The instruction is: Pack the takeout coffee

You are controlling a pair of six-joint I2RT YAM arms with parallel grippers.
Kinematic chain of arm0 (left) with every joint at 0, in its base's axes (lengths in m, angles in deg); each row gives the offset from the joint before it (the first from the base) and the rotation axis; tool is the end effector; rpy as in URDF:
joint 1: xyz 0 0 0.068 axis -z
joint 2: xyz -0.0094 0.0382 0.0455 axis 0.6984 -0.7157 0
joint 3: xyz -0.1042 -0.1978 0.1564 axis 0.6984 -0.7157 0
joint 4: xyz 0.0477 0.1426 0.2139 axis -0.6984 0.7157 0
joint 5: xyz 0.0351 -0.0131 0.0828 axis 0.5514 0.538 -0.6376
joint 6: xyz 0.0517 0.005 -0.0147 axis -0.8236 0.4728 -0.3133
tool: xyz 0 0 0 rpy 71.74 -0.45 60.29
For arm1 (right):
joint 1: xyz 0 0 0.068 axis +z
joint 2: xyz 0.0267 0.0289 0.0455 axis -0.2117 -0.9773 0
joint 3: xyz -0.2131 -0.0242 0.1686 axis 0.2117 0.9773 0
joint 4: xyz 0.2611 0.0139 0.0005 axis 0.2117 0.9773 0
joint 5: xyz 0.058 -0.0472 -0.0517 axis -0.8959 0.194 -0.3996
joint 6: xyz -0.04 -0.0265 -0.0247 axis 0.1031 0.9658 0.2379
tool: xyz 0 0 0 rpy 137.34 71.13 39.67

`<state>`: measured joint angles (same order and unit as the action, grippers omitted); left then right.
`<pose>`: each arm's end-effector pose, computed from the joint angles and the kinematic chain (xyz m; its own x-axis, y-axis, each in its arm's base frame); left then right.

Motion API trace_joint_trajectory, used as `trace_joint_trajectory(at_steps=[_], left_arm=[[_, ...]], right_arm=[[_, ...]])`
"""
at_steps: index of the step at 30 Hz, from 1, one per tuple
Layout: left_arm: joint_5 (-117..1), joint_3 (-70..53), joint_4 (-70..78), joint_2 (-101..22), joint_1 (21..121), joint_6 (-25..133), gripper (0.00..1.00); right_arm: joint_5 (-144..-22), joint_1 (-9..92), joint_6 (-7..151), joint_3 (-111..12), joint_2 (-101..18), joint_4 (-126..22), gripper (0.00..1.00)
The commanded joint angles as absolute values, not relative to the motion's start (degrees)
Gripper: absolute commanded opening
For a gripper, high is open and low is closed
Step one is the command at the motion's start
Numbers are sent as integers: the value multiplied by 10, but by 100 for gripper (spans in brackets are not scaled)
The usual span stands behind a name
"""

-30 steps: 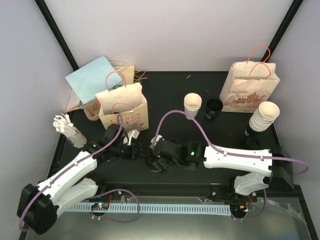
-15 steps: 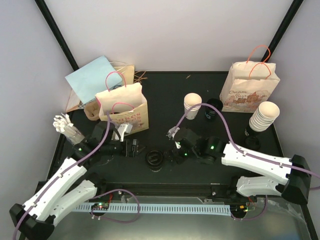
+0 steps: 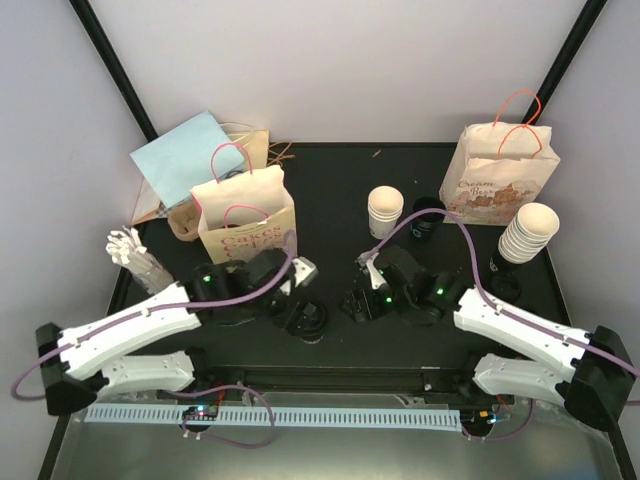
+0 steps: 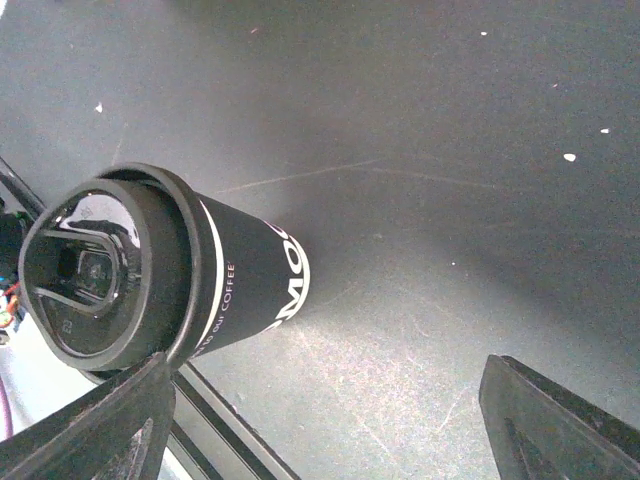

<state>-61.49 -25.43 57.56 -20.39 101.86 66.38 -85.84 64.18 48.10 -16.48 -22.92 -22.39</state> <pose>0.0982 -0.1597 0.2999 -0.7410 0.4178 -0.5257 0.6210 0.7242 -0.2998 0.1292 0.1763 0.2360 -0.8410 -0.2626 -0.4730 -0.4867 0.7490 0.4496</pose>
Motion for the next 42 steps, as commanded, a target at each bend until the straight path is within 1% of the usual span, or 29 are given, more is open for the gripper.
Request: trace_joint_trajectory(at_steps=[1,4,10,13,16,20,23,27,33,38,42], left_arm=[[-700,-204,634,-278,1069,624,99],[-706,-189,635,-318,1088,603,99],[-721,-180,630,-362,1092,570,99],[-709,-179,621,-367,1091,557,92],[-699,-175,622,-395,1091,556,87],[-694,-175,624,-405,1091,555,85],[-697,-175,628,-408,1090,557,80],[-700,-177,631,-410,1086,561,79],[-693,-182,630,-411,1079,560,67],[-693,-183,632,-410,1078,560,67],[-694,-185,633,-411,1078,559,67]], right_arm=[[-889,627,459,-149,-214,-255,85],[-901,619,449,-133,-211,-265,84],[-916,614,446,-118,-203,-277,83],[-916,614,448,-117,-202,-274,83],[-916,614,449,-115,-206,-275,83],[-924,613,447,-113,-213,-281,83],[-934,613,445,-113,-220,-287,83],[-949,613,444,-110,-226,-297,83],[-963,613,444,-106,-233,-301,83],[-985,613,436,-100,-234,-319,83],[-1027,613,407,-79,-236,-367,82]])
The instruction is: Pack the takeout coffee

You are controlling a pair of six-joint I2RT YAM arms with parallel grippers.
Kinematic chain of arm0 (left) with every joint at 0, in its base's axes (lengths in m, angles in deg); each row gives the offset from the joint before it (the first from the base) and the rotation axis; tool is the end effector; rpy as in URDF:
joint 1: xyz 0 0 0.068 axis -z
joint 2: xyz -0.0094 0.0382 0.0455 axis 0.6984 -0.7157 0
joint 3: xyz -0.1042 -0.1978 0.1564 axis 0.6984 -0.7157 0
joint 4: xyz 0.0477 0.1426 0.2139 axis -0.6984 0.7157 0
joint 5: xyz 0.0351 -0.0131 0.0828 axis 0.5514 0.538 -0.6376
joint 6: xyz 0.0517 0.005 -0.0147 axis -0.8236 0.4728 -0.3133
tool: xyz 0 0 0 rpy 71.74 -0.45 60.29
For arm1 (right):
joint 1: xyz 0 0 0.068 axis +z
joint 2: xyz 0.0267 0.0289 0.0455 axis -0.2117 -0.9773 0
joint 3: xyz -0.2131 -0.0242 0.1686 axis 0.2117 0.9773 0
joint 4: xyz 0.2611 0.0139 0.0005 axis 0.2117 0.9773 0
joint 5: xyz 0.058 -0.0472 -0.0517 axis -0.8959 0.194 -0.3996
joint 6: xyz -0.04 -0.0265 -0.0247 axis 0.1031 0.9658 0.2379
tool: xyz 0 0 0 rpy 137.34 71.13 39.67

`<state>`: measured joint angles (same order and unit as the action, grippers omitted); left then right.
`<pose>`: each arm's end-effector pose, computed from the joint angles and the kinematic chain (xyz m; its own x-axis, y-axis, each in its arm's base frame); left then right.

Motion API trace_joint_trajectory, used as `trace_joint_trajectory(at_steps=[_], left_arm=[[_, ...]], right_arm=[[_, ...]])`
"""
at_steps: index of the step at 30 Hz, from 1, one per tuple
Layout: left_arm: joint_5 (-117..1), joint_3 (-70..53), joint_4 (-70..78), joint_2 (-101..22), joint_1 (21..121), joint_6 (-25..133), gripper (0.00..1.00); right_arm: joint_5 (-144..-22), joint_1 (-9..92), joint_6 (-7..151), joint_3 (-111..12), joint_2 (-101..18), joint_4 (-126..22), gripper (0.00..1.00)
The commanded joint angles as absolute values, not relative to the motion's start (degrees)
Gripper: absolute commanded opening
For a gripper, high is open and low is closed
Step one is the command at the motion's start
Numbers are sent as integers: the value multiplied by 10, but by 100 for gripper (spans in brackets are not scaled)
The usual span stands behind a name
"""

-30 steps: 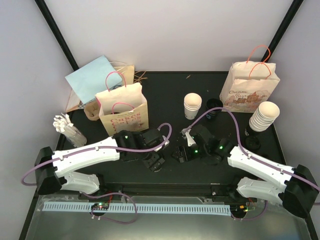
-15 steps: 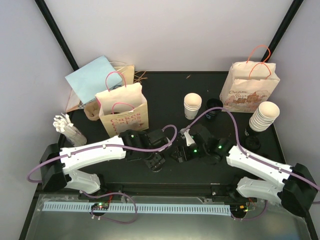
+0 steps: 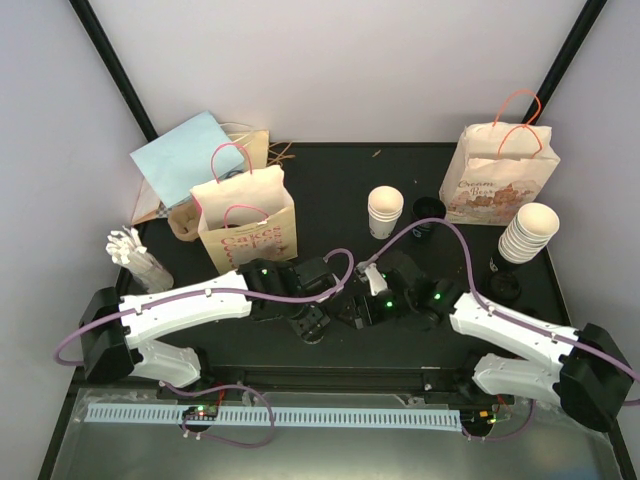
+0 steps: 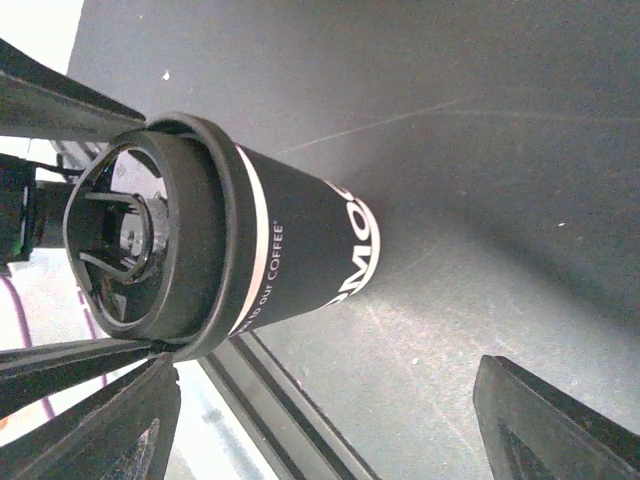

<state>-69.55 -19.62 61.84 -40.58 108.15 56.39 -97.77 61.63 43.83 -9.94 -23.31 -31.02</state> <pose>0.1106 -0.2204 0.2569 -0.6172 0.7190 -0.3197 0.7626 0.6467 -0.0178 0.1299 0.1731 0.2104 -0.8972 -0.2362 -0.3732 -0.4301 0.6598 0.6162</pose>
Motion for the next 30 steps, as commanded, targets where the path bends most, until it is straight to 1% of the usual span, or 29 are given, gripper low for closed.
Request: trace_joint_trajectory(at_steps=[1,6,11,21,24,30], left_arm=[[-693,-186,633,-411,1078,559,67],[-691,-190,630,-416,1078,559,67],[-690,-191,628,-418,1078,557,67],[-688,-195,628,-421,1078,556,67],[-687,-197,627,-420,1078,557,66],[-686,-198,626,-421,1078,555,66]], right_arm=[[-1038,613,396,-70,-236,-383,81],[-1076,613,353,-29,-245,-450,71],[-1082,613,349,-23,-252,-464,60],[-1101,613,343,-45,-280,-496,49],[-1114,614,338,-52,-294,-514,43],[-1118,614,333,-52,-298,-525,42]])
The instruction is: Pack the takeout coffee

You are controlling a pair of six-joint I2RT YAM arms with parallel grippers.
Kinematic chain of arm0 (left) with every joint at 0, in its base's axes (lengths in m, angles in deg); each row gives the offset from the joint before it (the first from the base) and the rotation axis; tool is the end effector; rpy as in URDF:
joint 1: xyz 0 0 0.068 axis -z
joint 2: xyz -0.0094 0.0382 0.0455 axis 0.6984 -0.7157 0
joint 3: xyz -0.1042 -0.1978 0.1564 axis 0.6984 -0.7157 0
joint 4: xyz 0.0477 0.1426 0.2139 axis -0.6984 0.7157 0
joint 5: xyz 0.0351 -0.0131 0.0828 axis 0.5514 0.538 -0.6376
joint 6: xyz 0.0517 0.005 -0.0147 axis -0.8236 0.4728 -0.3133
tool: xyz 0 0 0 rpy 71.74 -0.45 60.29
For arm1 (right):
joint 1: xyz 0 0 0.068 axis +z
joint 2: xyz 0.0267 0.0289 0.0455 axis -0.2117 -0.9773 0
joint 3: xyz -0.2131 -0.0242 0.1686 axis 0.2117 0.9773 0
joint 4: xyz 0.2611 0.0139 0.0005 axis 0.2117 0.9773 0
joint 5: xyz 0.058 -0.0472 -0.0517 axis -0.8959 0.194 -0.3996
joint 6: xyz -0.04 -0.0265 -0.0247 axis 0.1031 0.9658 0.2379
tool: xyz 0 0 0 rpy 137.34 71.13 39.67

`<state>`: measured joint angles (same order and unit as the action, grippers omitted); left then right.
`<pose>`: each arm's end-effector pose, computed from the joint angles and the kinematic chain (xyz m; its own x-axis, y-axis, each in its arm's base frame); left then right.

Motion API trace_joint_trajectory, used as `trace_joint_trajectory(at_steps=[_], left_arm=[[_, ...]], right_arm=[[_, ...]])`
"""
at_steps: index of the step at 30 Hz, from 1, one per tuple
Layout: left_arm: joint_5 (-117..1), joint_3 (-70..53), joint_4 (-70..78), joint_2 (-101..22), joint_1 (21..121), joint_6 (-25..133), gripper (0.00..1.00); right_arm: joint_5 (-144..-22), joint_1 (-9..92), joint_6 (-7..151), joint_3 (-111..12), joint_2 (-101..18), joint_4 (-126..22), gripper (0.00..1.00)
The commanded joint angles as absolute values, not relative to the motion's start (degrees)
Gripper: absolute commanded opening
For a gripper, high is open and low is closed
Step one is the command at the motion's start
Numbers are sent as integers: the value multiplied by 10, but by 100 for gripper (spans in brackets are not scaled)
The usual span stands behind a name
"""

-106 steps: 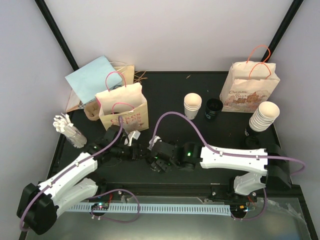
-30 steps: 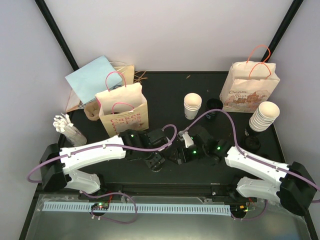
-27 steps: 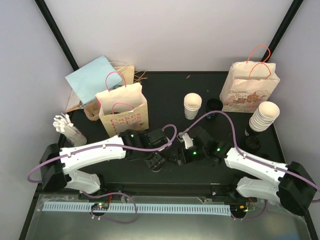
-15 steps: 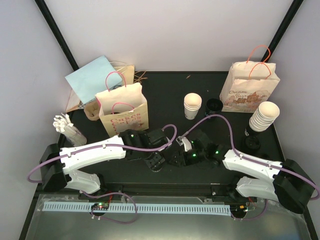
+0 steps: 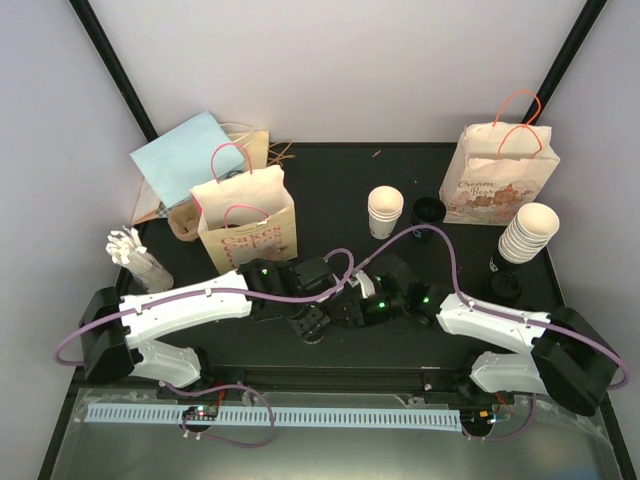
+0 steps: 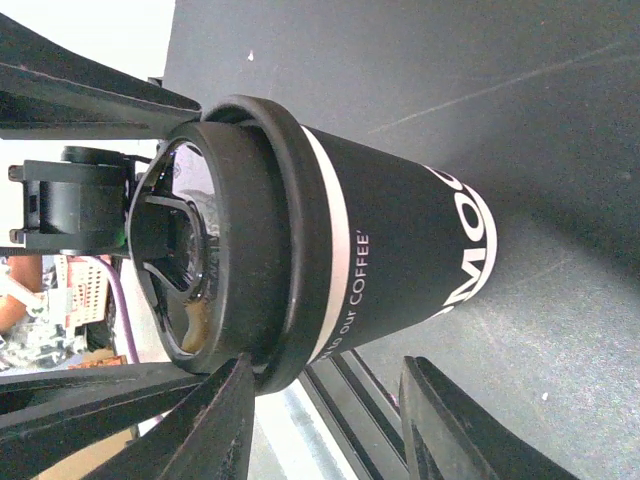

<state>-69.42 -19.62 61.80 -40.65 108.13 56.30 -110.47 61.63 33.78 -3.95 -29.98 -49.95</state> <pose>0.1108 -0.2206 0.2567 -0.6164 0.7201 -0.3187 0.7637 0.6453 -0.0192 0.1345 0.1889 0.1811 -0.9448 -0.2186 -0.2440 -0.3236 0.5075 0.7986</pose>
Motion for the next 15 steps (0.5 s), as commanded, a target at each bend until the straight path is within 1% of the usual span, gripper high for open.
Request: trace_joint_trajectory(at_steps=[1,8,15], left_arm=[[-686,-199,625,-420,1078,555,66],[-681,-203,617,-423,1078,553,66],[-669,-223,599,-426,1078,557,65]], right_arm=[[-1118,613,334,-53,-300,-525,42],[-1116,613,330,-50,-326,-537,39],[-1066,614,352,-23,-375,-512,35]])
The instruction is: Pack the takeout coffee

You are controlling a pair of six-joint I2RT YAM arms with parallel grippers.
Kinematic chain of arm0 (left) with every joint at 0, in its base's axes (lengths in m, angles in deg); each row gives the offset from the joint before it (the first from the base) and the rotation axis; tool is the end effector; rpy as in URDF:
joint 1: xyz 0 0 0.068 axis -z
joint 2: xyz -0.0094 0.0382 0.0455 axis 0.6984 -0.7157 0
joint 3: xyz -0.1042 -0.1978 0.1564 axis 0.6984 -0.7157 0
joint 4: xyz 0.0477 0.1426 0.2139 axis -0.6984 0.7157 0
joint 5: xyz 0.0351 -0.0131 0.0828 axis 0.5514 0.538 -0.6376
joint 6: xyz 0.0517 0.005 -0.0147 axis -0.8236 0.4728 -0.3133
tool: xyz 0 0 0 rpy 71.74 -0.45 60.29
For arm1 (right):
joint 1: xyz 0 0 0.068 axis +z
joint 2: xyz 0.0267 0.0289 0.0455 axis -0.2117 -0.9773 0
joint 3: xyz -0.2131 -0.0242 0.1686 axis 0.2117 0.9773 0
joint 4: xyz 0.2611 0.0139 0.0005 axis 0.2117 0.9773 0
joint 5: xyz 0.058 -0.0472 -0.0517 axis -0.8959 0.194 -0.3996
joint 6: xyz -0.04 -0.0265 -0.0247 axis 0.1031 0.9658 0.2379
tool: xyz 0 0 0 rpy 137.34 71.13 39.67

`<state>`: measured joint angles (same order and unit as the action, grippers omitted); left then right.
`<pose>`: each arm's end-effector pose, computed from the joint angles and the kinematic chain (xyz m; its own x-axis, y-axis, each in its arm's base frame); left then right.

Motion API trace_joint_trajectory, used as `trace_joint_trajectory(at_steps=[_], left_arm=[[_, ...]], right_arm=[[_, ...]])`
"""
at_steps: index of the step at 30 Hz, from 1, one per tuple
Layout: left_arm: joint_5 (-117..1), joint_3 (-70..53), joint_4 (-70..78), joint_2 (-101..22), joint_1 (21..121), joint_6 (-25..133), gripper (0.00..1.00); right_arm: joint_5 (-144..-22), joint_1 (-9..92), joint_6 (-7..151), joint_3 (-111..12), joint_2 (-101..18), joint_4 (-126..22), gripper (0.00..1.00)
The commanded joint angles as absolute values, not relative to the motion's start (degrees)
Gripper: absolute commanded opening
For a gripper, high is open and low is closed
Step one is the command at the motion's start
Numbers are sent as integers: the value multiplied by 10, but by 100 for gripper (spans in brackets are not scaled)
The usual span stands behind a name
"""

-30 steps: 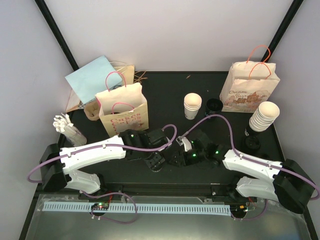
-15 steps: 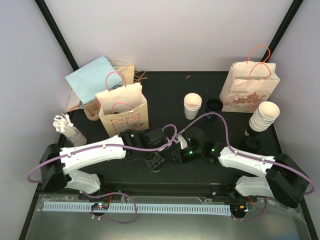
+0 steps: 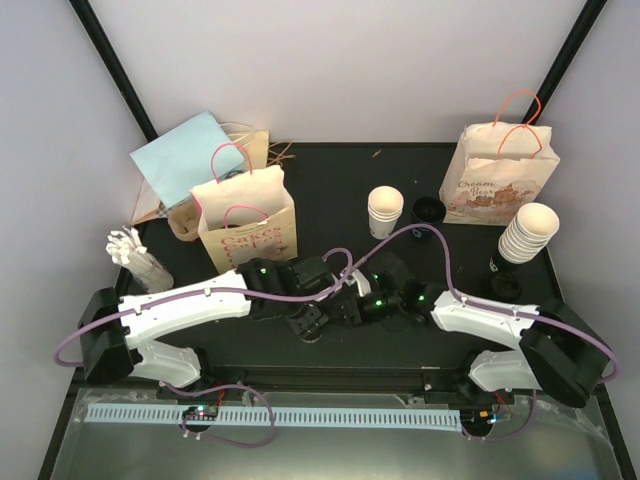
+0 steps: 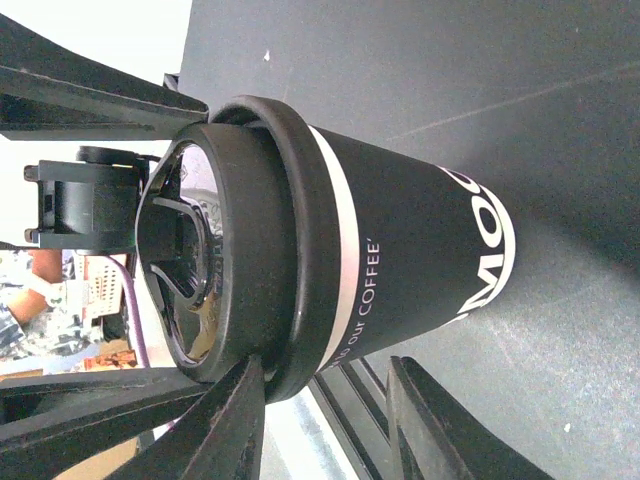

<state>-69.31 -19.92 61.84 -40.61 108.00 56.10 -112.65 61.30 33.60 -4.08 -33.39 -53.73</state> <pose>0.1108 -0.2197 0.2553 -0.6162 0.7225 -0.3136 0.7647 0.6441 -0.0186 0.1401 0.1951 0.1745 -0.9440 -0.2326 -0.2338 -0.3207 0.4821 0.8153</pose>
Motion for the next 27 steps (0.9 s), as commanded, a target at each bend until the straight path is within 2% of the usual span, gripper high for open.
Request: trace_joint_trajectory(at_steps=[1,10,15,27], left_arm=[[-667,-224,597,-427,1078,557,65],[-658,-232,589,-432,1078,558,64],[-657,-231,590,-429,1078,554,63],[-650,-232,584,-427,1078,552,63]], right_arm=[[-1063,614,352,-14,-381,-516,34],[-1044,621,354,14,-378,-516,32],[-1041,610,356,-30,-339,-491,33],[-1074,577,358,-77,-366,-503,34]])
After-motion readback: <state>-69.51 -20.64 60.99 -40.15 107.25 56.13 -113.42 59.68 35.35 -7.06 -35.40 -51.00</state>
